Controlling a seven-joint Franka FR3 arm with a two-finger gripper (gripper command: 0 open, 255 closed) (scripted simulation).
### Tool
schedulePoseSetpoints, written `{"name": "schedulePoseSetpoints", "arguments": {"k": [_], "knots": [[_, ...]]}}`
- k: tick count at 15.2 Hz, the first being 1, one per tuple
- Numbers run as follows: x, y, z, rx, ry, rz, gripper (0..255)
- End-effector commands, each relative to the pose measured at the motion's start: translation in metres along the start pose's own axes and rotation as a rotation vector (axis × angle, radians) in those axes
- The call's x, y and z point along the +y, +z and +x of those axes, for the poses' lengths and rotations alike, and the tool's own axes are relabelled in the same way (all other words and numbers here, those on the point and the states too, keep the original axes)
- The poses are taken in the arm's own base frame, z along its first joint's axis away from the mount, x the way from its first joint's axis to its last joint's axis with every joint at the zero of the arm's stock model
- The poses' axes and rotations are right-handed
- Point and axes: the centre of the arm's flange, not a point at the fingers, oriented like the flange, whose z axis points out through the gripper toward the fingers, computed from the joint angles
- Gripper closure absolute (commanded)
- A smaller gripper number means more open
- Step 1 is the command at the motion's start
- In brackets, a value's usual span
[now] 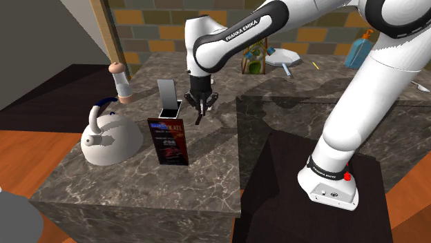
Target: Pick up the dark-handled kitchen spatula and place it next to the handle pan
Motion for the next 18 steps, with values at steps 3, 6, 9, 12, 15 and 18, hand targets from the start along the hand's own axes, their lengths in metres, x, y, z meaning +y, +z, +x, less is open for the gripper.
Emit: {"name": "schedulePoseSetpoints", "arguments": {"k": [3, 6, 9, 12, 15, 18], "knots": [[0.000, -0.021, -0.001, 0.000, 0.000, 0.000, 255], [0.000, -0.037, -0.002, 0.000, 0.000, 0.000, 255], [0.000, -0.053, -0.003, 0.000, 0.000, 0.000, 255], [0.000, -0.069, -0.004, 0.000, 0.000, 0.000, 255], [0.020, -0.073, 0.013, 0.000, 0.000, 0.000, 255], [0.049, -0.075, 0.040, 0.000, 0.000, 0.000, 255]]}}
